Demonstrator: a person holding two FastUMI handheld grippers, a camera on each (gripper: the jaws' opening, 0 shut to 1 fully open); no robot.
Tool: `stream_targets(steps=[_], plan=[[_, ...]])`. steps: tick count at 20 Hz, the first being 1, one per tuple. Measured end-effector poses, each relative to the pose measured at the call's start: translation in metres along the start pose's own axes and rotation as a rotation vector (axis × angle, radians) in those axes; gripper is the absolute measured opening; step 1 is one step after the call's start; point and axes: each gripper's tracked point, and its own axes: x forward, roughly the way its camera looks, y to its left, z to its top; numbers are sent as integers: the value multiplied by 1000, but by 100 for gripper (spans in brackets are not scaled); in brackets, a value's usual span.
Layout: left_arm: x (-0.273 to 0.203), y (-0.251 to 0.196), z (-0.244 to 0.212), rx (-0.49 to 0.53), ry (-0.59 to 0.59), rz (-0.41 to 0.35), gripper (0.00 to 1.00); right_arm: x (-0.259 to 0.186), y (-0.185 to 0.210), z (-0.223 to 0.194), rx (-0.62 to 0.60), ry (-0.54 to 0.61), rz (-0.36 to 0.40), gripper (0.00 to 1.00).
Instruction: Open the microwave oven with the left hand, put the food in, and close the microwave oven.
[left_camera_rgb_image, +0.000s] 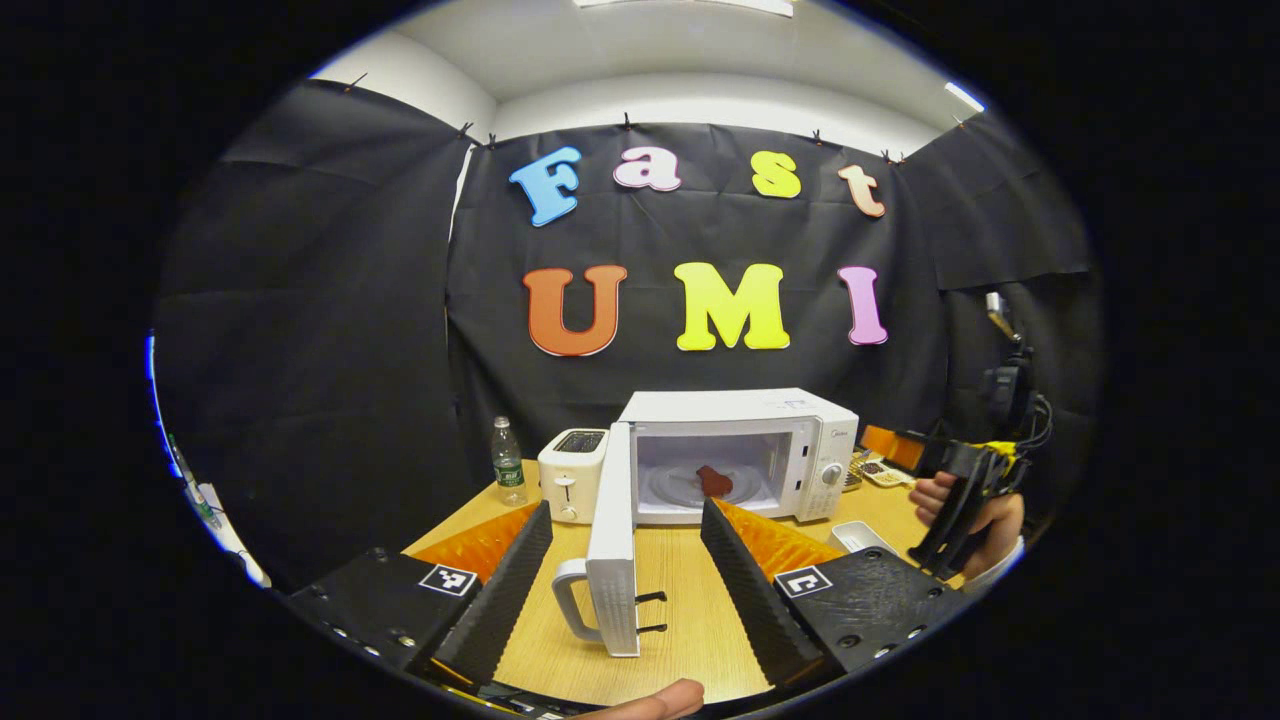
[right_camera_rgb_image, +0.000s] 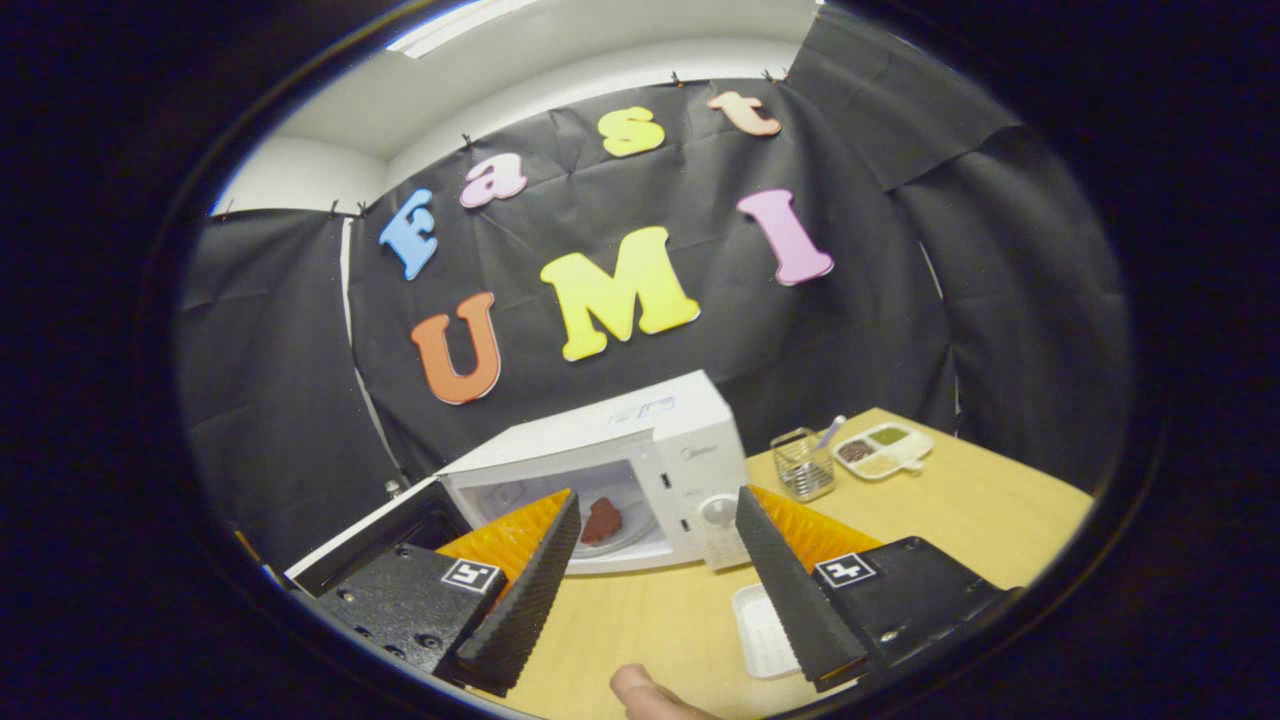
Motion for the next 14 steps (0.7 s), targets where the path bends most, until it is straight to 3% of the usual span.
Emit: stream_targets(steps=[5,8,12,13,14], plan=[[-13,10,8,32,-43,36,92,-74,-54,71,-181,-91,-66,99],[-17,25,11,75,-59,78,93,-110,-62,97,-248,-130,-66,99],[-14,36,7,41,-61,82,95,-142,-75,119,-208,-142,-59,99],[-13,36,2,25,-57,71,83,-146,-81,126,-193,-158,-64,99],[-10,38,-3,11,-51,69,92,-150,-86,127,-186,-159,-73,99]])
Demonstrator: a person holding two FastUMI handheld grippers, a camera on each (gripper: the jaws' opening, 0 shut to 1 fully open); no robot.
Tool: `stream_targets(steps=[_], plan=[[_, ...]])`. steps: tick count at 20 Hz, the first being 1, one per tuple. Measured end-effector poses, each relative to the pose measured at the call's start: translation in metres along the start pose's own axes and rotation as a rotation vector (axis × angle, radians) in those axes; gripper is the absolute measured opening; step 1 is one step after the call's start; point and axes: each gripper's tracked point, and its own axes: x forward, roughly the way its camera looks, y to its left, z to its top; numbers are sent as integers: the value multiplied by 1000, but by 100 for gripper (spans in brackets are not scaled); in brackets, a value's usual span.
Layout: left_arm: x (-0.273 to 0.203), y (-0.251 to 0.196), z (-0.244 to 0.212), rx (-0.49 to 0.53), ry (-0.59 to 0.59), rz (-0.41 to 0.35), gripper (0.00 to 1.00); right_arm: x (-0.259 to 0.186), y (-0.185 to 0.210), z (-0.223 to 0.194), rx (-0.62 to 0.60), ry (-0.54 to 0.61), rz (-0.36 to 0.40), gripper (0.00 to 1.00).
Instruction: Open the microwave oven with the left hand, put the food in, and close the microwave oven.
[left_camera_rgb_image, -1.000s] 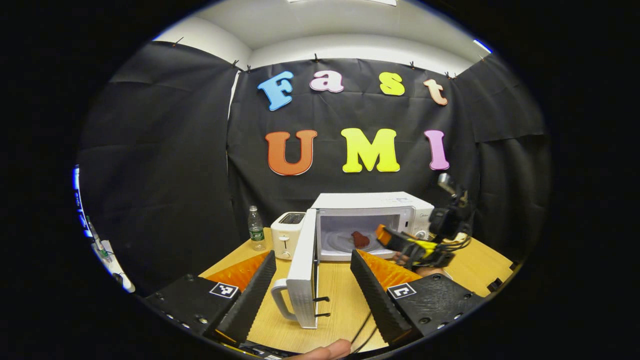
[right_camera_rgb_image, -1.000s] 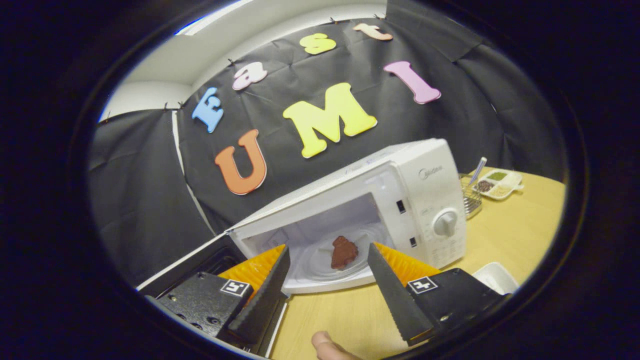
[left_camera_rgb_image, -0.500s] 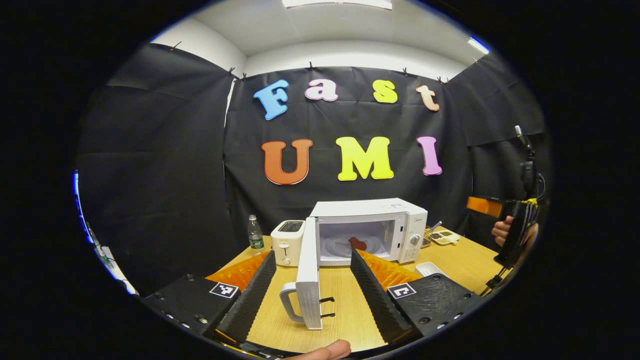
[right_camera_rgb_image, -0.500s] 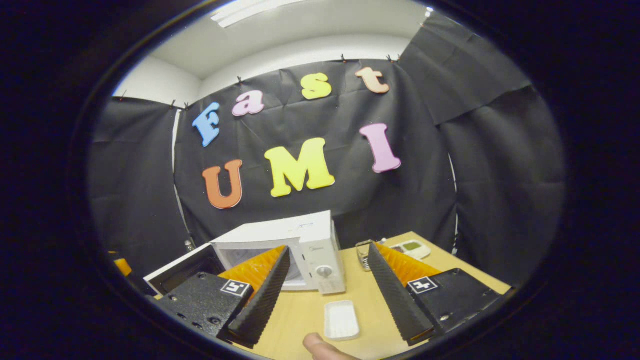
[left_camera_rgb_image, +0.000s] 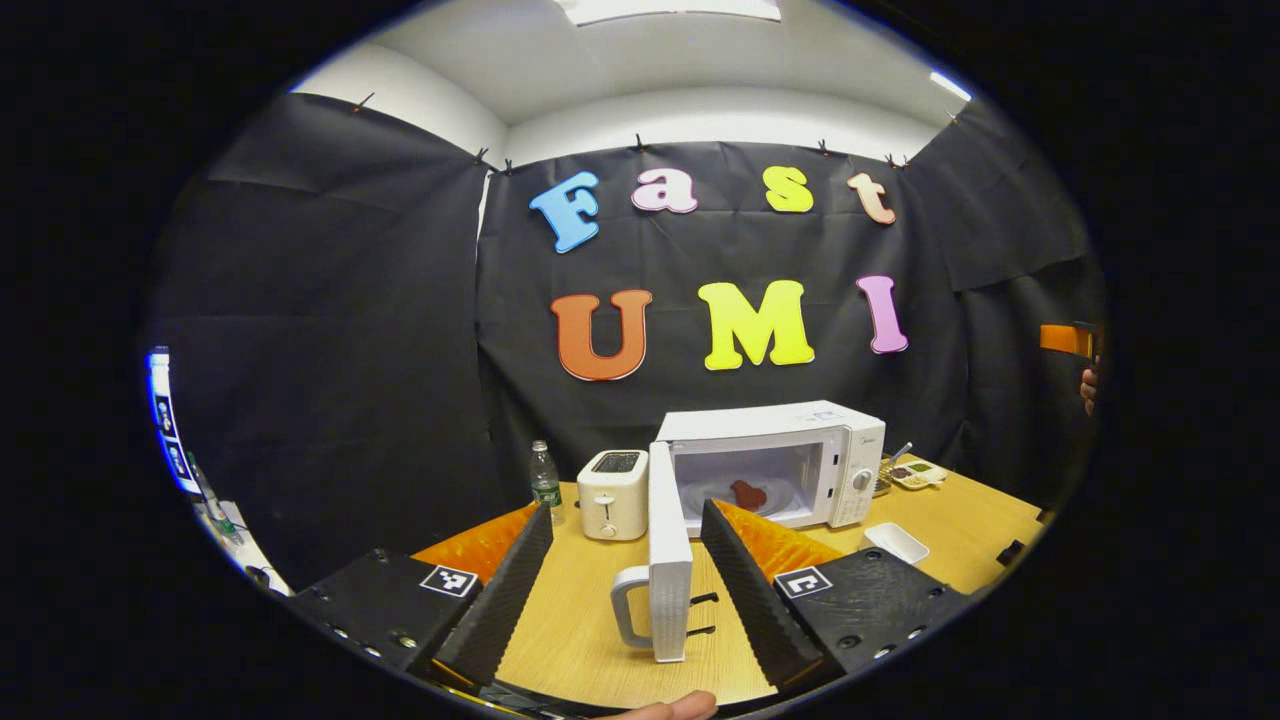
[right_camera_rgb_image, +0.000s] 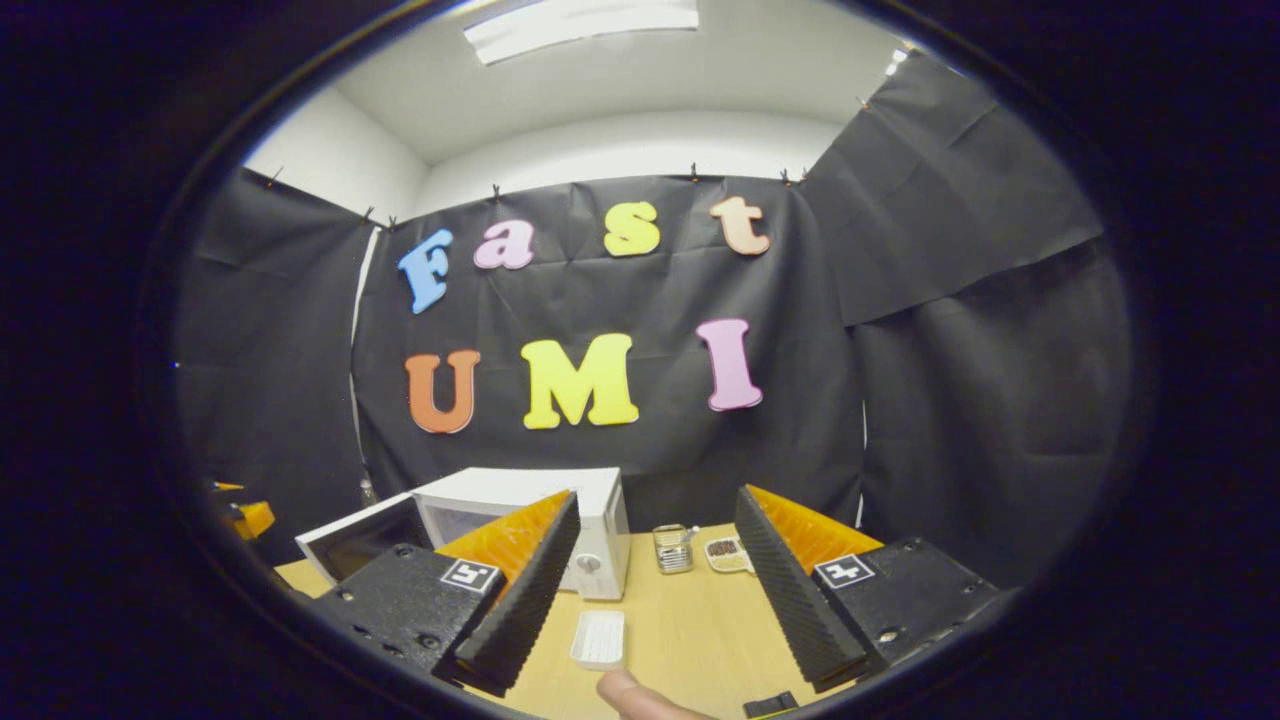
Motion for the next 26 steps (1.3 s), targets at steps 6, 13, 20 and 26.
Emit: stream_targets(steps=[6,13,20,26], plan=[[26,0,-33,-8,40,-44,0,-24,15,-2,15,11,90,99],[54,9,-57,-22,36,-15,0,-40,17,-2,19,-17,111,99],[65,29,-100,-69,111,-8,0,-48,28,-4,17,-37,166,99],[82,32,-142,-119,148,-21,0,-47,28,-8,14,-22,172,99]])
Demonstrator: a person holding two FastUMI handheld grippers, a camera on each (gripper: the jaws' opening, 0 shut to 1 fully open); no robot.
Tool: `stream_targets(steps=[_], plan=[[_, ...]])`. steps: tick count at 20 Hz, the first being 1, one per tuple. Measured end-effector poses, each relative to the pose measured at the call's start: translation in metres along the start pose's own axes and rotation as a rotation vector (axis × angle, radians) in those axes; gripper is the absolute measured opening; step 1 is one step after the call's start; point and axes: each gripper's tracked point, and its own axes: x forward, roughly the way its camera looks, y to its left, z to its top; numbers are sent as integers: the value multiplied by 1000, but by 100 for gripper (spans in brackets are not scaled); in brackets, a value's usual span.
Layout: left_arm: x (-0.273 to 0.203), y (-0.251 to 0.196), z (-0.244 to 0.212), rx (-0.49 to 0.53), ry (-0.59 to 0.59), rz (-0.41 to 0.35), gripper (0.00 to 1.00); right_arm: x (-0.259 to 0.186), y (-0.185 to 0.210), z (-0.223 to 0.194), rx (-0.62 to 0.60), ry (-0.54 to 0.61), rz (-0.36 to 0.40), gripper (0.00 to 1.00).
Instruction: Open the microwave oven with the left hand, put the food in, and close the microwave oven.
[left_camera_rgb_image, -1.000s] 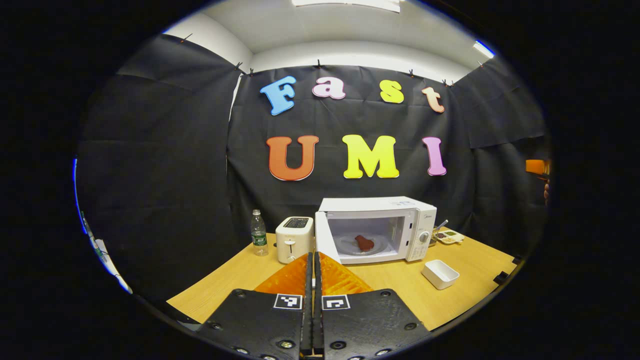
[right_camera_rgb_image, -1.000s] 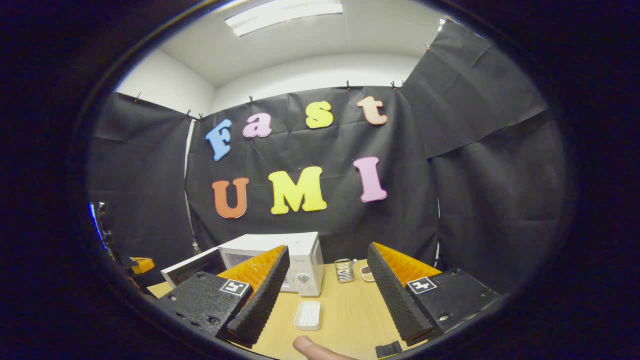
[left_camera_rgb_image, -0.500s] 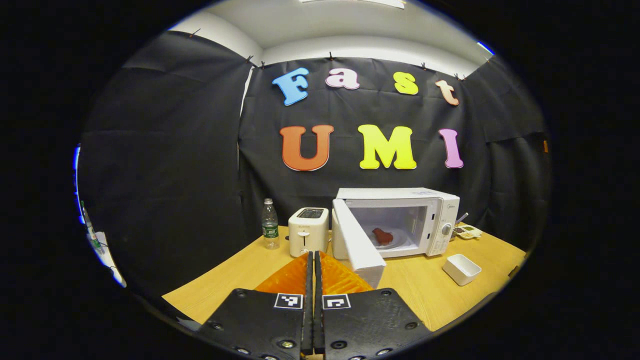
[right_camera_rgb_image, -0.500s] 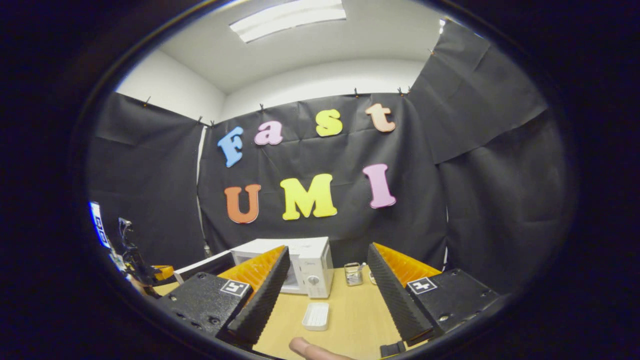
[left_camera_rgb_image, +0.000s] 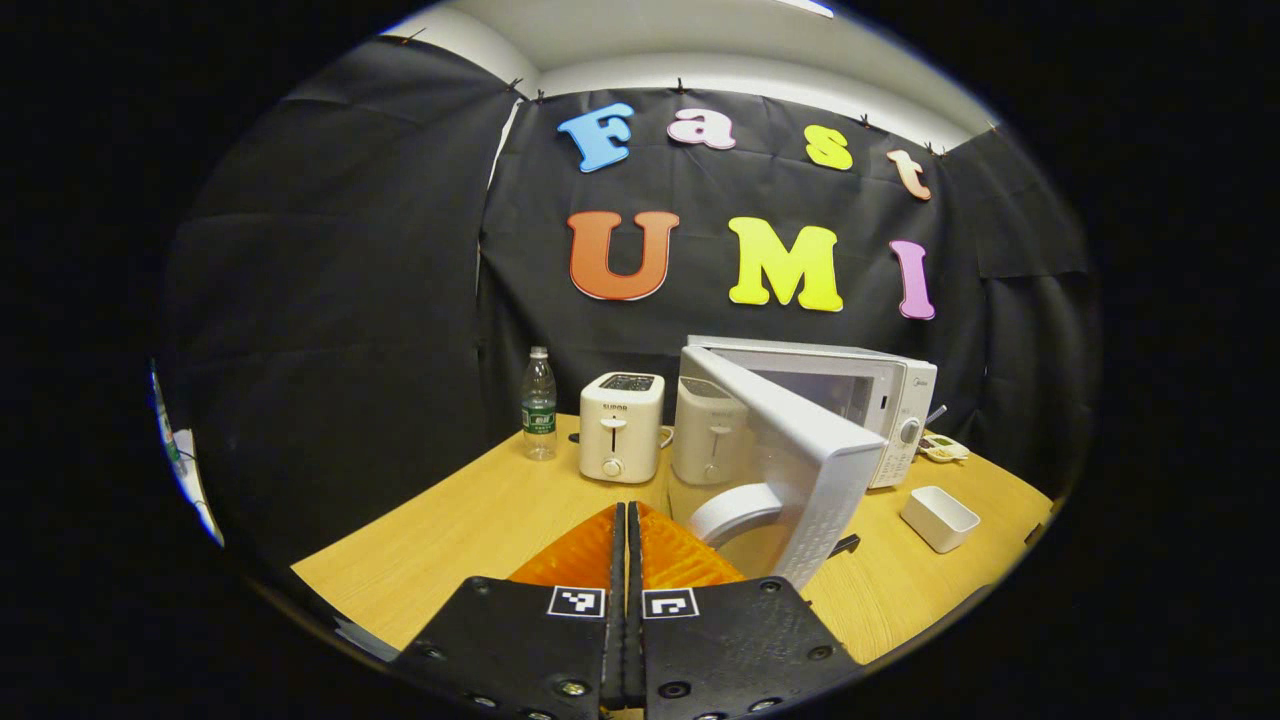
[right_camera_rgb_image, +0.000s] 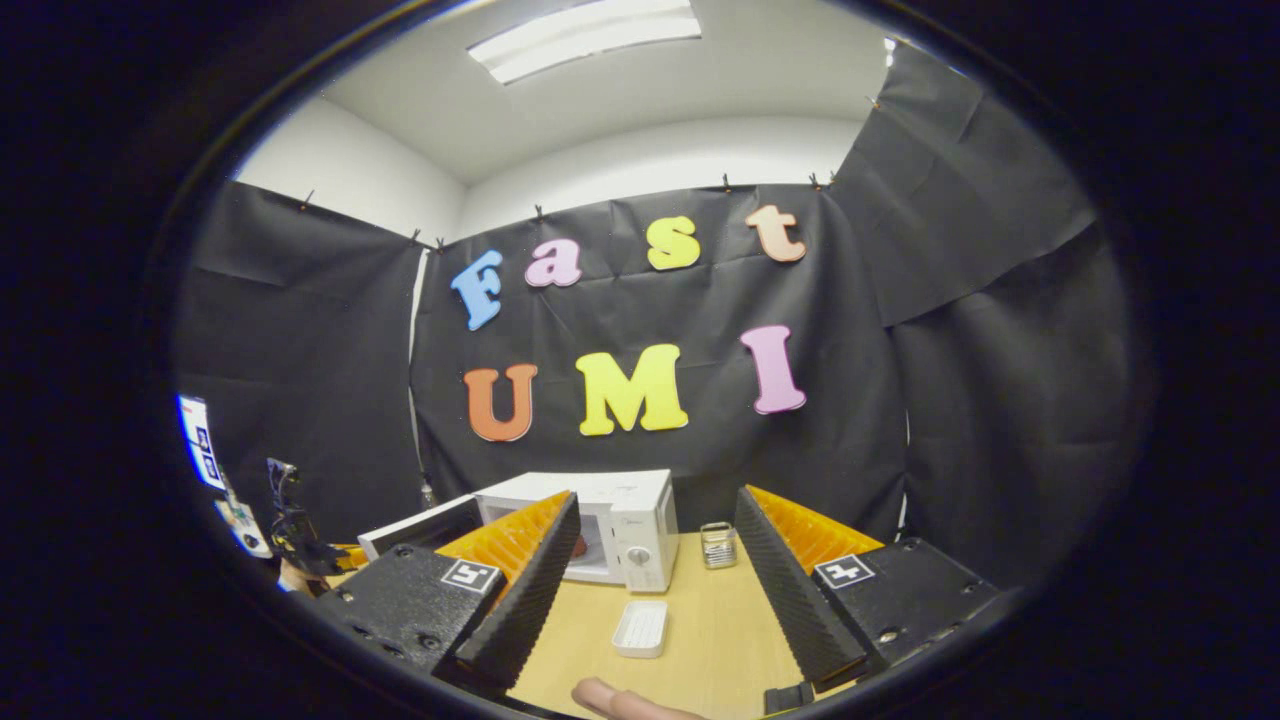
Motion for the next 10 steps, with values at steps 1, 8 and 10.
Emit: stream_targets(steps=[1,8,10], plan=[[1,-3,-7,-8,8,-11,12,0,1,-1,3,1,2,99],[8,-29,-22,-8,8,-64,12,6,6,-9,-24,24,5,99],[11,-40,-26,-3,12,-82,0,7,7,-12,-22,33,5,99]])
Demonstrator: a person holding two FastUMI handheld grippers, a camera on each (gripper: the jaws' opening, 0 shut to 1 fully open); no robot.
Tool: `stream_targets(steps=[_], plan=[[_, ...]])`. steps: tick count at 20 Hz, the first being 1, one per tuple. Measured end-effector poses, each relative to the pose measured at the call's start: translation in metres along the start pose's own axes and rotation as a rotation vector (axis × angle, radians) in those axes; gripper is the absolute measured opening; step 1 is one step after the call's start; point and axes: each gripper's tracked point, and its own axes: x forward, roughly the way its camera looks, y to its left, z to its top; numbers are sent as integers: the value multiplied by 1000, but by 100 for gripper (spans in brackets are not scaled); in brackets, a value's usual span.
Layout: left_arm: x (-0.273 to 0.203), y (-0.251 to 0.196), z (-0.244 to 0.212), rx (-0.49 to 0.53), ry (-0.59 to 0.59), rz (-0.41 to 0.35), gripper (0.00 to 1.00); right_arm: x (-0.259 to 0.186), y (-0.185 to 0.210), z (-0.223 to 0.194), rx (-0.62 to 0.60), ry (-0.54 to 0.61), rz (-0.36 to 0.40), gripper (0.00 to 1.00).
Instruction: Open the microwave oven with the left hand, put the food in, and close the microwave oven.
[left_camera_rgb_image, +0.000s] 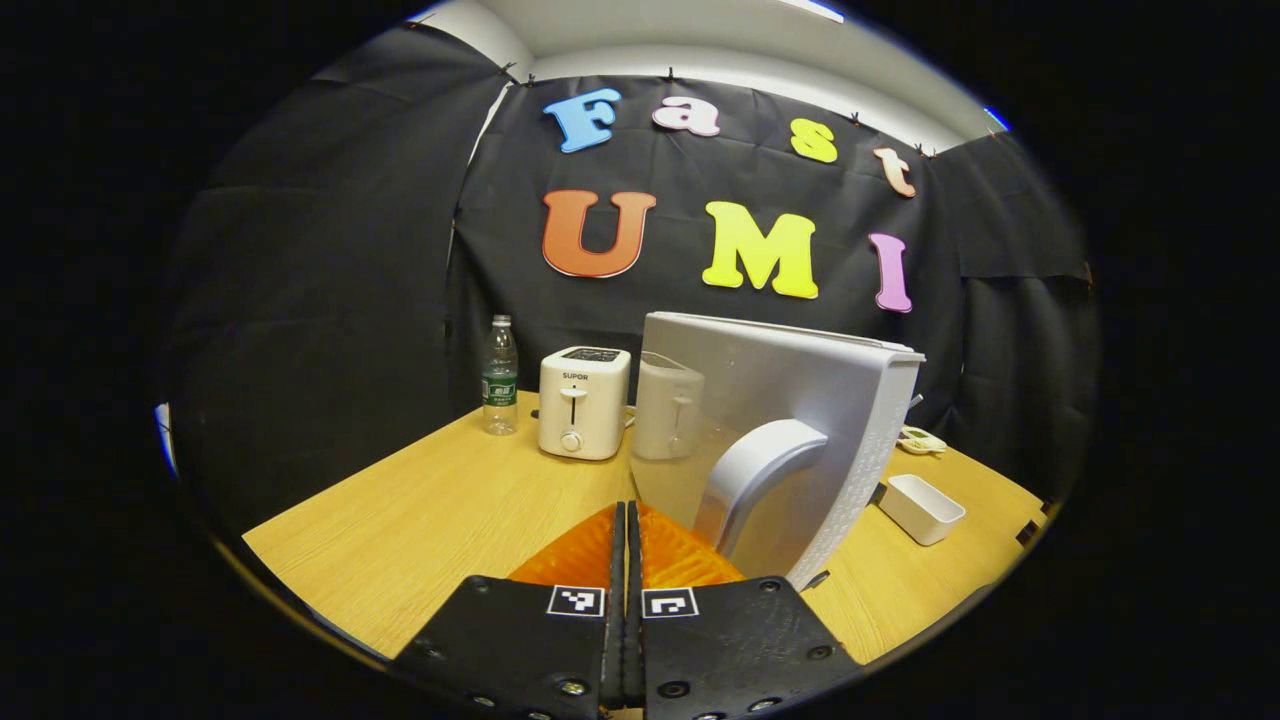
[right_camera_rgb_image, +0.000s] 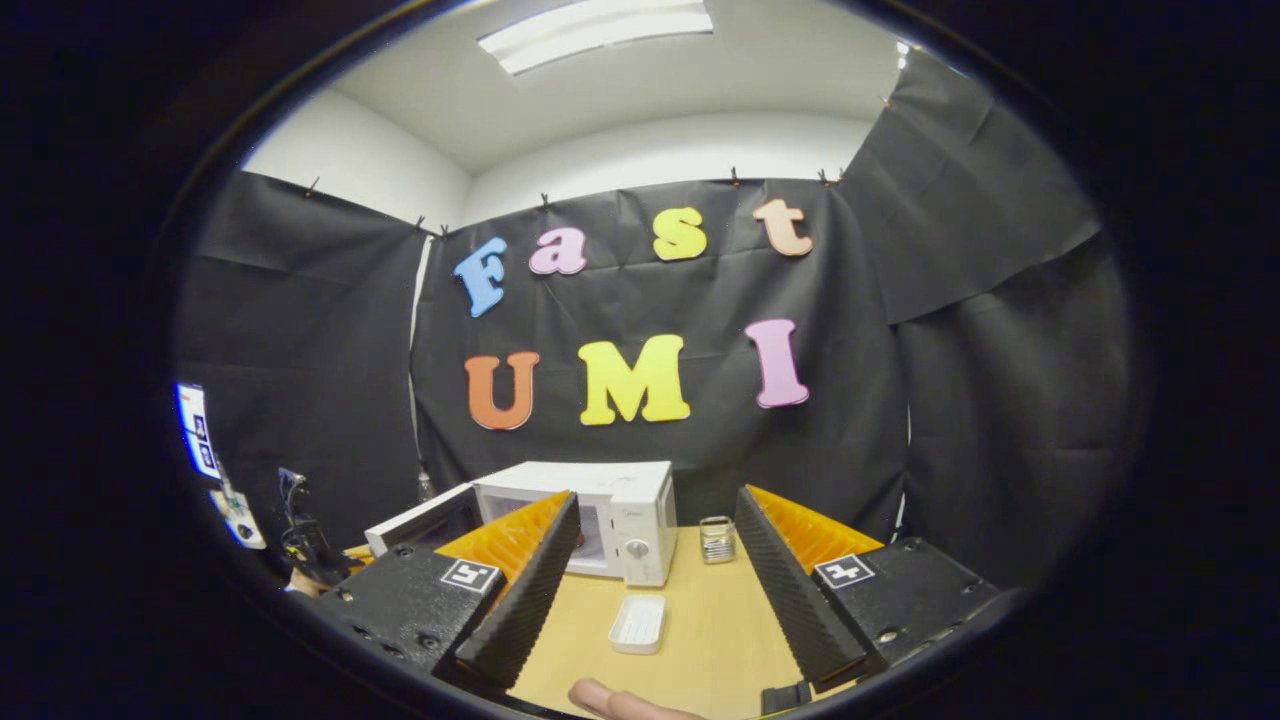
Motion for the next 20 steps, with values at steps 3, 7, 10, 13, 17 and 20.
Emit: stream_targets(steps=[3,7,10,13,17,20], plan=[[6,-23,-1,13,2,-46,0,0,-3,-3,-10,2,-16,99],[22,-63,0,35,3,-117,0,-5,-4,-6,-35,5,-18,99],[35,-92,2,33,11,-159,0,-9,-12,-4,-28,-6,-27,99],[49,-123,1,41,18,-204,0,-12,-21,-5,-16,-7,-37,99],[72,-163,-3,61,44,-253,12,-17,-33,-2,-27,-34,-27,99],[93,-191,0,50,48,-289,0,-17,-47,-5,-36,-49,-39,99]])
